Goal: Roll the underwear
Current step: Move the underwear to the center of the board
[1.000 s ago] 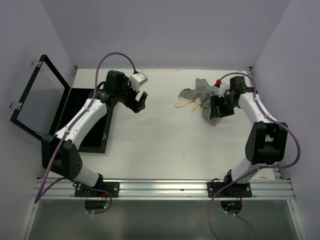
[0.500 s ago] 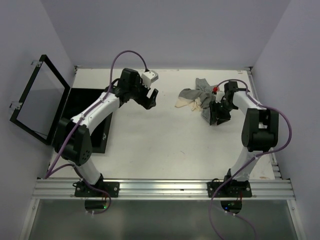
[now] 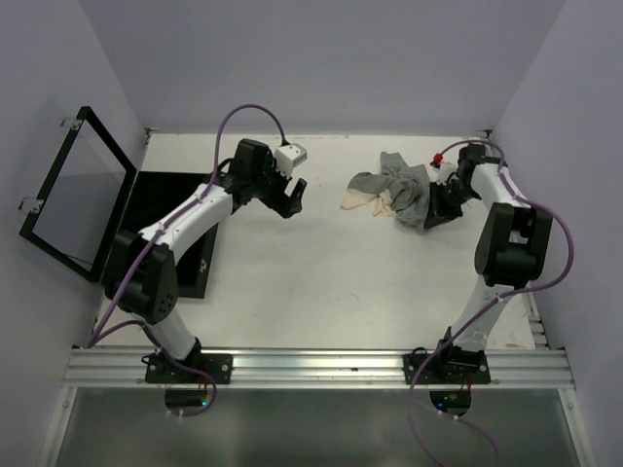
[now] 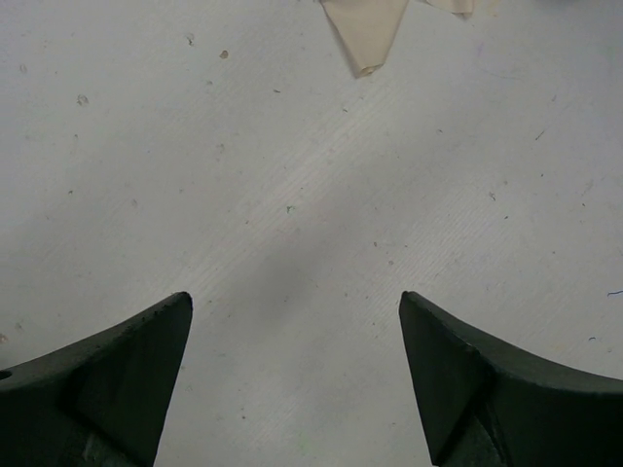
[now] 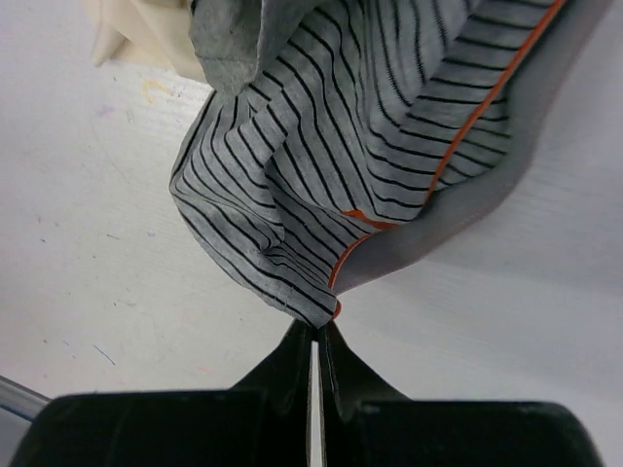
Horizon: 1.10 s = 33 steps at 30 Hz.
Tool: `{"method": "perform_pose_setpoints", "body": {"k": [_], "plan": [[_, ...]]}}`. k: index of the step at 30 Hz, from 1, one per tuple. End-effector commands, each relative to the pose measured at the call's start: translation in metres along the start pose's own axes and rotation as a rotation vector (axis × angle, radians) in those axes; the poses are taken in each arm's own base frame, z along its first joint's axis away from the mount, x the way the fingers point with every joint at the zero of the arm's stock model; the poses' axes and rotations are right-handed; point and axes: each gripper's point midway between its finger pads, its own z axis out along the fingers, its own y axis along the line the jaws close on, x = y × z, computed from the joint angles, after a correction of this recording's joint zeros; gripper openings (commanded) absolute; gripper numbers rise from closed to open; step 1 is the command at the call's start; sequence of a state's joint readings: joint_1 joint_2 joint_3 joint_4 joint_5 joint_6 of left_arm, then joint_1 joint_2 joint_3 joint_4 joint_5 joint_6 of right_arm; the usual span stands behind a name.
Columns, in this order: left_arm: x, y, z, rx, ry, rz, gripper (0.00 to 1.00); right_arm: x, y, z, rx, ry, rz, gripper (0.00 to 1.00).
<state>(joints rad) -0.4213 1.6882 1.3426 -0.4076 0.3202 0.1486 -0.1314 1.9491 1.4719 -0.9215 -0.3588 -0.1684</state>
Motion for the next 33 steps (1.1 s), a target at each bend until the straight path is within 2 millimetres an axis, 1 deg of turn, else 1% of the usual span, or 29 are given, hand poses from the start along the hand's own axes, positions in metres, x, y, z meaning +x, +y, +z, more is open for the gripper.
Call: {"method": "perform_pose_setpoints", "body": {"k": [1,2,3,4,5,6,7,8,9,11,13,14,16,17,18,19,20,22,23,24,25,27,28,29,30,31,32,33], "plan": [[-0.02,0.002,-0.011,-0.024,-0.083,0.022,0.91,-0.029,0.008,-0.071,0.04,-0.165,-0.104,0.0],[-0.019,0.002,-0.011,-0.024,-0.082,0.023,0.91,-0.039,0.004,-0.088,0.077,-0.211,-0.128,0.0],[-0.019,0.002,-0.01,-0.023,-0.084,0.022,0.91,-0.044,0.003,-0.105,0.107,-0.253,-0.141,0.0],[-0.018,0.003,-0.01,-0.025,-0.083,0.021,0.91,-0.051,0.001,-0.117,0.131,-0.292,-0.148,0.0],[-0.019,0.003,-0.009,-0.029,-0.086,0.018,0.91,-0.061,-0.003,-0.136,0.16,-0.347,-0.149,0.0],[-0.018,0.004,-0.008,-0.033,-0.082,0.017,0.91,-0.066,-0.005,-0.153,0.194,-0.395,-0.146,0.0],[-0.019,0.005,-0.008,-0.037,-0.086,0.017,0.91,-0.074,-0.009,-0.166,0.214,-0.445,-0.133,0.0],[-0.019,0.007,-0.007,-0.044,-0.084,0.014,0.91,-0.085,-0.007,-0.182,0.233,-0.5,-0.141,0.0],[-0.02,0.008,-0.007,-0.049,-0.087,0.014,0.91,-0.091,-0.008,-0.194,0.257,-0.538,-0.145,0.0],[-0.02,0.012,-0.006,-0.071,-0.086,0.01,0.92,-0.109,-0.002,-0.225,0.292,-0.658,-0.162,0.0],[-0.021,0.015,-0.007,-0.089,-0.086,0.007,0.92,-0.127,0.002,-0.247,0.309,-0.757,-0.166,0.0],[-0.02,0.017,-0.007,-0.096,-0.083,0.005,0.92,-0.137,0.009,-0.268,0.311,-0.816,-0.181,0.0],[-0.021,0.02,-0.008,-0.111,-0.081,-0.001,0.92,-0.151,0.018,-0.284,0.292,-0.879,-0.195,0.0],[-0.022,0.021,-0.009,-0.117,-0.082,-0.003,0.93,-0.158,0.027,-0.303,0.284,-0.935,-0.213,0.0],[-0.024,0.023,-0.009,-0.125,-0.084,-0.006,0.93,-0.163,0.032,-0.311,0.269,-0.96,-0.228,0.0],[-0.025,0.024,-0.011,-0.131,-0.087,-0.009,0.93,-0.168,0.041,-0.319,0.243,-0.989,-0.239,0.0],[-0.027,0.026,-0.012,-0.136,-0.088,-0.02,0.93,-0.175,0.051,-0.332,0.22,-1.025,-0.263,0.0],[-0.031,0.031,-0.016,-0.144,-0.103,-0.034,0.93,-0.178,0.071,-0.34,0.167,-1.046,-0.3,0.0],[-0.032,0.033,-0.018,-0.144,-0.108,-0.045,0.93,-0.18,0.089,-0.351,0.115,-1.072,-0.349,0.0],[-0.034,0.037,-0.021,-0.144,-0.116,-0.056,0.93,-0.178,0.1,-0.353,0.089,-1.072,-0.369,0.0],[-0.036,0.037,-0.023,-0.14,-0.123,-0.061,0.93,-0.177,0.122,-0.351,0.058,-1.073,-0.407,0.0],[-0.037,0.044,-0.03,-0.145,-0.137,-0.075,0.93,-0.169,0.153,-0.353,0.012,-1.075,-0.481,0.0],[-0.038,0.047,-0.032,-0.15,-0.143,-0.079,0.93,-0.164,0.179,-0.346,-0.025,-1.064,-0.534,0.0],[-0.04,0.048,-0.038,-0.155,-0.159,-0.083,0.93,-0.159,0.196,-0.337,-0.064,-1.044,-0.568,0.0],[-0.041,0.053,-0.043,-0.157,-0.173,-0.092,0.93,-0.151,0.21,-0.339,-0.092,-1.045,-0.597,0.0],[-0.042,0.055,-0.047,-0.157,-0.183,-0.097,0.93,-0.145,0.232,-0.332,-0.139,-1.032,-0.629,0.0],[-0.044,0.057,-0.054,-0.16,-0.2,-0.104,0.93,-0.14,0.243,-0.328,-0.164,-1.02,-0.644,0.0],[-0.044,0.063,-0.06,-0.158,-0.212,-0.117,0.93,-0.128,0.267,-0.323,-0.243,-0.995,-0.684,0.0]]}}
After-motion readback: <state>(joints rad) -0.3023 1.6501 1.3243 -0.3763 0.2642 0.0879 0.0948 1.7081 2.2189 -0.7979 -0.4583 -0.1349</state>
